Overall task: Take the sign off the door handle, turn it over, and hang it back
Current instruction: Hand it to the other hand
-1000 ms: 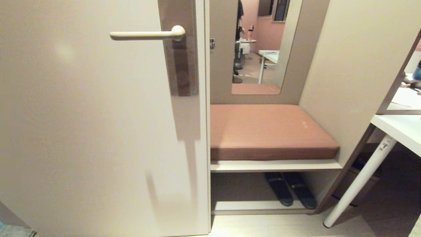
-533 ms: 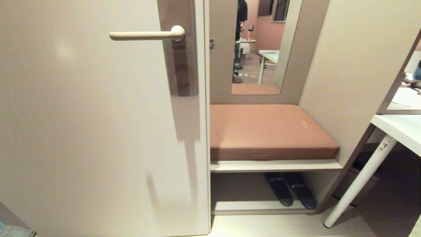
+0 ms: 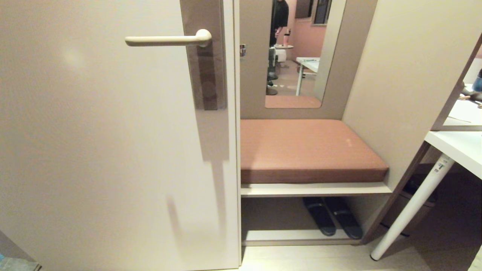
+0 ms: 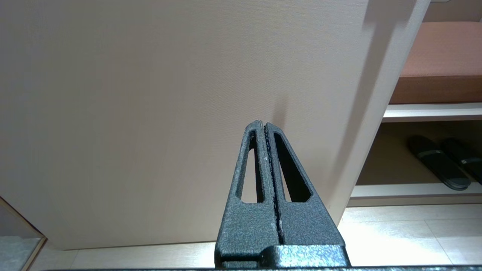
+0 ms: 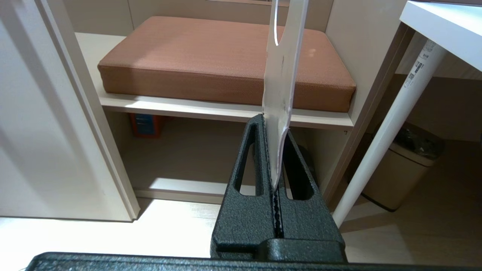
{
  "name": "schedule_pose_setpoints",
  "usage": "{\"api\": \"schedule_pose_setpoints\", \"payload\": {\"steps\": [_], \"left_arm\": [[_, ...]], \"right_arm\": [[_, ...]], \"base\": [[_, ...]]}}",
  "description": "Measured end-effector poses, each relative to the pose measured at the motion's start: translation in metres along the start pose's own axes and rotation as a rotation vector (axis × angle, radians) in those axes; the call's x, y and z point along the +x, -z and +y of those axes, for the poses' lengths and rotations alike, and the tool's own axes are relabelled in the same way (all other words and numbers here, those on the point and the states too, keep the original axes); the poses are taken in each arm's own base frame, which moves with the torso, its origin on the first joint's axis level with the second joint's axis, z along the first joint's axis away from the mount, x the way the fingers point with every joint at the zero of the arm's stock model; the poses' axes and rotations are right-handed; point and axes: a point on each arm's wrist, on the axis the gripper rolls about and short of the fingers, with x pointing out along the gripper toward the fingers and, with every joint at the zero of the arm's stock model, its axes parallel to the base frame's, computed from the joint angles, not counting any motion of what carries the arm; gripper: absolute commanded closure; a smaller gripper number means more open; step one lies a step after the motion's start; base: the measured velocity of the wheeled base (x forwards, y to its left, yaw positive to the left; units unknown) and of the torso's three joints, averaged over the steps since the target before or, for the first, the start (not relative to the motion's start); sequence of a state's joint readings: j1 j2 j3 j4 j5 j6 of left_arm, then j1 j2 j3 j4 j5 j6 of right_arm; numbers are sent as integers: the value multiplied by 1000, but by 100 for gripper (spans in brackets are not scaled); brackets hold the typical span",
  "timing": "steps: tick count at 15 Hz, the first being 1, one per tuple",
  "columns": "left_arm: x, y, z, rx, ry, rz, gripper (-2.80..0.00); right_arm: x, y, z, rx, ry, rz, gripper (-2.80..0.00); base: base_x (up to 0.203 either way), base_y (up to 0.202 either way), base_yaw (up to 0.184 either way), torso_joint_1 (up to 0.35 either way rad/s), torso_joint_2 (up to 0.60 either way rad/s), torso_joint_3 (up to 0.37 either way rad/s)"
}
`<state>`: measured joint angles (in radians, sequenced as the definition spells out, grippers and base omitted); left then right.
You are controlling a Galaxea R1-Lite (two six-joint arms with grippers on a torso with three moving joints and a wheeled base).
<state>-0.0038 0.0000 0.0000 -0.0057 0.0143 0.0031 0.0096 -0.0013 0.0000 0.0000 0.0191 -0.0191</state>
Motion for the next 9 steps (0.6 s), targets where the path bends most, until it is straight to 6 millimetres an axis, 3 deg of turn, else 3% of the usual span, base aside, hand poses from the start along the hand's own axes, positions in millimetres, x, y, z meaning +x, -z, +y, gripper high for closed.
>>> {"api": "schedule_pose_setpoints", "payload": {"steps": [6, 9], "left_arm": [[0, 0, 0, 0, 0, 0, 0], [0, 0, 0, 0, -1, 0, 0]], "right_arm": [[0, 0, 0, 3, 6, 1, 0], [-5, -10, 0, 3, -7, 2, 0]], "base": [[0, 0, 0, 0, 0, 0], [0, 0, 0, 0, 0, 0]]}}
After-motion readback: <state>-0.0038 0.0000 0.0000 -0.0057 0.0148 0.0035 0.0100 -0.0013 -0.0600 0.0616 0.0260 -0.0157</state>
